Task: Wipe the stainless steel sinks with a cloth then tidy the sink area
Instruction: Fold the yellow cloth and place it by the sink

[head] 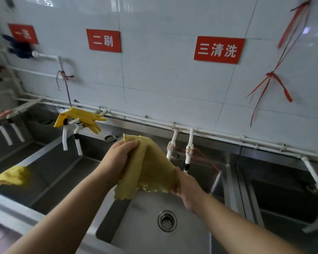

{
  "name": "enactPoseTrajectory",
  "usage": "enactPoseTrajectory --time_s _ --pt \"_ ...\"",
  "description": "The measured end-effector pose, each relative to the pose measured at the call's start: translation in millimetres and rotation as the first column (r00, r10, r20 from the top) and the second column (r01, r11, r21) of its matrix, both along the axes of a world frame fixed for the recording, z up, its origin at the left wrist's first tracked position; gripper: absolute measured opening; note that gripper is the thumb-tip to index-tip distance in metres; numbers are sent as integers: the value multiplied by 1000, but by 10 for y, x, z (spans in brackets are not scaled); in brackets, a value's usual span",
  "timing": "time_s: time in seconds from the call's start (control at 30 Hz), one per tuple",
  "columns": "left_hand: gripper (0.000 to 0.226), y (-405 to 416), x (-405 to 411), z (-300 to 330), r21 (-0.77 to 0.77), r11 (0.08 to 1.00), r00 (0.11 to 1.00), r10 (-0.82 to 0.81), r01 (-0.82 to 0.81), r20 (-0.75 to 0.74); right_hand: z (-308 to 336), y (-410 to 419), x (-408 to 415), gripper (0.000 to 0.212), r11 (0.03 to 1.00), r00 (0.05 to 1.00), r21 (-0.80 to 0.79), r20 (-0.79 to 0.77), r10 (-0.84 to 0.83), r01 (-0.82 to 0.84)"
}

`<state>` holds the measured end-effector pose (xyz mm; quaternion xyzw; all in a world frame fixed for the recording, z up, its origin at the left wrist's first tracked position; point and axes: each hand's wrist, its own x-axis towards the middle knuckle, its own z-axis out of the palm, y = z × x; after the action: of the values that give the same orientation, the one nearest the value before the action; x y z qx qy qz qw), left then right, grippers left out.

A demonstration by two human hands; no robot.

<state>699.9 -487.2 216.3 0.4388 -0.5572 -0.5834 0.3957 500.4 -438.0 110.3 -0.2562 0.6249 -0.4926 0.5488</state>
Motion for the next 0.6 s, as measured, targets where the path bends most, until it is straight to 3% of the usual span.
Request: enactPoseTrajectory --time_s 0.1,0.2,0.43,0.6 --pt "15 -78 159 -52 0 997 996 77 -77 51 120 5 66 32 959 970 -194 -85 -228 208" --pt "7 -171 324 -192 -49 987 969 157 -150 190 260 21 9 41 904 925 -306 -142 -353 298" --pt "15 -200 544 -493 -384 902 837 358 -196 414 333 94 -82 23 924 779 -370 -550 -300 94" --pt "12 -238 537 -453 -437 888 896 306 -145 323 405 144 -168 10 938 615 -338 -723 -313 80"
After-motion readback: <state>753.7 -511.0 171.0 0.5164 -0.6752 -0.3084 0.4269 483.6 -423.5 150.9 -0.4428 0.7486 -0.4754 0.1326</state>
